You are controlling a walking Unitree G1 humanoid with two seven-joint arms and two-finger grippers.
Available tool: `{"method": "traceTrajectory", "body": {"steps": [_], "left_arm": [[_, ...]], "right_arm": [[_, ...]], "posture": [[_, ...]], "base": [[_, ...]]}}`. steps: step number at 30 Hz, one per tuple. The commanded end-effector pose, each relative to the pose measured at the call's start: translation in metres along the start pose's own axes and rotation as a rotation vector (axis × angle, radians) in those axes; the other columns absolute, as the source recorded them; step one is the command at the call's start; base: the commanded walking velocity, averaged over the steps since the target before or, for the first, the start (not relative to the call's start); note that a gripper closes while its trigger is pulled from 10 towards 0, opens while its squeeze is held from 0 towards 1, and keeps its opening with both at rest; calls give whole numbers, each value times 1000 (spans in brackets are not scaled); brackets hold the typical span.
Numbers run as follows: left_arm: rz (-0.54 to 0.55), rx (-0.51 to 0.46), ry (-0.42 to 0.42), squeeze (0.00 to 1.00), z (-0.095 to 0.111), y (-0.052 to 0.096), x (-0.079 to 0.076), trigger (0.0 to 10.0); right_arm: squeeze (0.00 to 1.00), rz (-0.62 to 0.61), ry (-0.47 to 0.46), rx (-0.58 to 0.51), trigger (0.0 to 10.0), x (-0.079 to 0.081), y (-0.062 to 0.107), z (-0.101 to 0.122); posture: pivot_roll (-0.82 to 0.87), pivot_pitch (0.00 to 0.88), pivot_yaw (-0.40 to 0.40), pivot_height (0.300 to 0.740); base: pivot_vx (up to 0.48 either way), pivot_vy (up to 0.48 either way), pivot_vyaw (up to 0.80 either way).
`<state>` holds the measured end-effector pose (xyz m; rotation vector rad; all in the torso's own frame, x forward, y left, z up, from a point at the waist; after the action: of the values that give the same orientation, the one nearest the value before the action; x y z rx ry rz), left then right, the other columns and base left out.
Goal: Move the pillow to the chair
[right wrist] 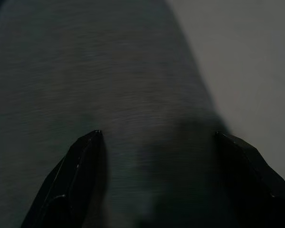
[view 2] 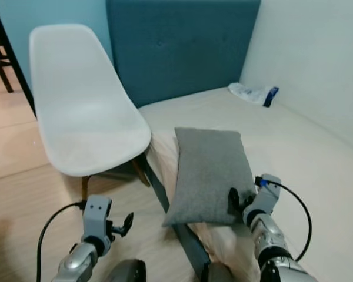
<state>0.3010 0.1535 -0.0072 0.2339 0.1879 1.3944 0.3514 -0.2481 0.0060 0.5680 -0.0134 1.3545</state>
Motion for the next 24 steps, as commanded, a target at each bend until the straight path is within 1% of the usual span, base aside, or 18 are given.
{"method": "traceTrajectory", "body": {"steps": [1,2,4,5,7,8,9,11,12,14,19,24], "left_arm": [[-3,0,-5,0,-1,2,0,10000],[-4,0,-7,0,-1,3,0,10000],[-4,0,-7,0,-1,3,0,10000],[-5,-1,-8,0,-1,3,1,10000],[-6,0,-13,0,-2,5,2,10000],[-6,0,-13,0,-2,5,2,10000],[-7,0,-16,0,-1,6,3,10000],[-8,0,-17,0,-1,6,3,10000],[-10,-1,-19,0,-1,7,3,10000],[-12,-1,-20,0,-1,7,2,10000],[-16,0,-20,0,-1,7,1,10000],[-21,3,-21,0,-2,7,-1,10000]], "right_arm": [[0,-44,-2,-3,10000,-9,2,0],[0,-69,11,0,10000,-13,2,0],[0,-69,11,0,10000,-13,2,0],[0,-92,23,4,10000,-17,3,0],[0,-126,45,23,10000,-22,5,-5],[0,-126,45,23,10000,-22,5,-5],[0,-137,58,50,10000,-23,6,-12],[0,-135,56,67,10000,-23,7,-16],[0,-120,56,116,10000,-19,7,-26],[0,-117,87,164,10000,-16,8,-34],[0,-161,118,202,10000,-21,9,-39],[0,-183,134,231,10000,-22,9,-41]], "posture": [[134,52,-91,595],[138,54,-88,595],[138,54,-88,595],[139,56,-86,595],[143,60,-82,595],[143,60,-82,595],[144,64,-79,595],[144,65,-79,595],[144,67,-78,595],[144,69,-77,595],[145,70,-76,595],[145,69,-77,595]], "base": [[0,0,0],[0,0,0],[0,0,0],[0,0,0],[0,0,0],[0,0,0],[0,0,0],[0,0,0],[0,0,0],[0,0,0],[0,0,0],[0,0,0]]}}
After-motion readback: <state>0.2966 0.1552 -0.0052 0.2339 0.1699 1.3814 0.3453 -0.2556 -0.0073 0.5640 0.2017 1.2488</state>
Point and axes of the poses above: a point about 5 cm out from each wrist's last joint towards the gripper, its own y axis pointing back from the gripper into the wrist, its own z axis along the axis of the wrist's last joint, x = y × z, the point moved 5 cm from there along -y, pointing out of the wrist towards the gripper, and after that the axes turned 2 degrees about -y, right-handed, at the moved point
